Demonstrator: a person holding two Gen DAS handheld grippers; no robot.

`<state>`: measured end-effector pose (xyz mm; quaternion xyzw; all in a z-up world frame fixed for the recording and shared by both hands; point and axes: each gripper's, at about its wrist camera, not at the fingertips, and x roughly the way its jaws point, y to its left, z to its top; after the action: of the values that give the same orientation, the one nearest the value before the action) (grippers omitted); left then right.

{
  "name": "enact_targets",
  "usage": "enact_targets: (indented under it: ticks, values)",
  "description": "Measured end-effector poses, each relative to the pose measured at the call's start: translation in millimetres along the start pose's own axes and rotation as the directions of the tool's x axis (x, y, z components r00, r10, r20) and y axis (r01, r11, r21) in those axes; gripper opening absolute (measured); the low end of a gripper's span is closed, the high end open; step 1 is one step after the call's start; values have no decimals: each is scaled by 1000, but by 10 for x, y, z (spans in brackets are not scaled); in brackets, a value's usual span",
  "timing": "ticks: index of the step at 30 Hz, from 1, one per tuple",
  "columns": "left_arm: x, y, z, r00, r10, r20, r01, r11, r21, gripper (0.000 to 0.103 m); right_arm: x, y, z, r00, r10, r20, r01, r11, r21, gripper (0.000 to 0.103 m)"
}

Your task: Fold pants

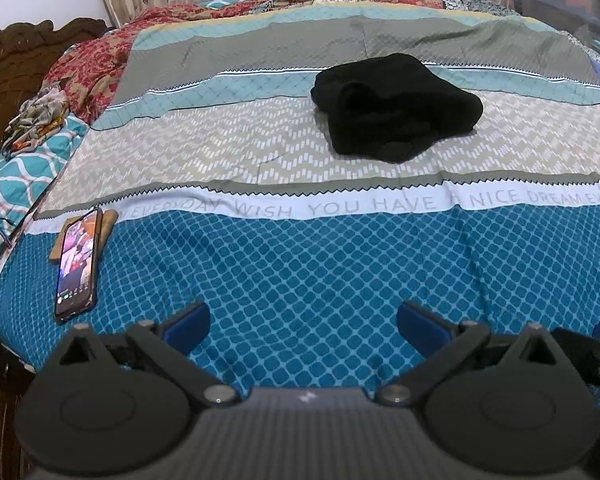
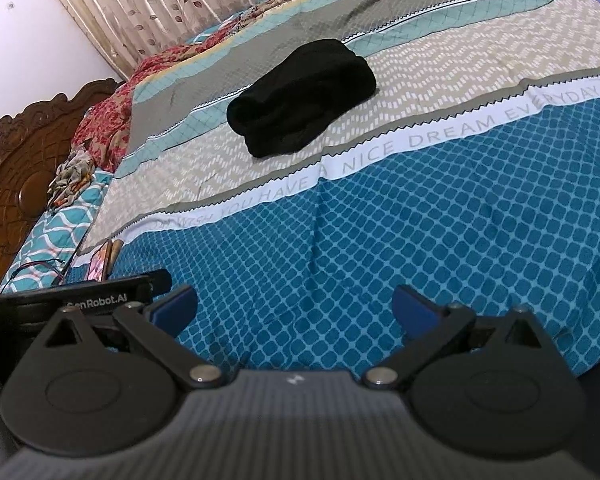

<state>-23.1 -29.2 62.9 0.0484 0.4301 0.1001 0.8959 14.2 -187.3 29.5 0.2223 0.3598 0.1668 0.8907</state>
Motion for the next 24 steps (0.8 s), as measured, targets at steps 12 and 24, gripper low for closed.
enact_targets:
  ticks: [12,24]
  values:
    - [141,-20,-78,997,-16,-71,17,1000,5,103,60,-74,-18,999,-6,-33,7,999,49,103]
    - [160,-44,-99,996,-13,-89,15,1000,18,103,73,-85,-19,999,-11,-45,14,998,65,103]
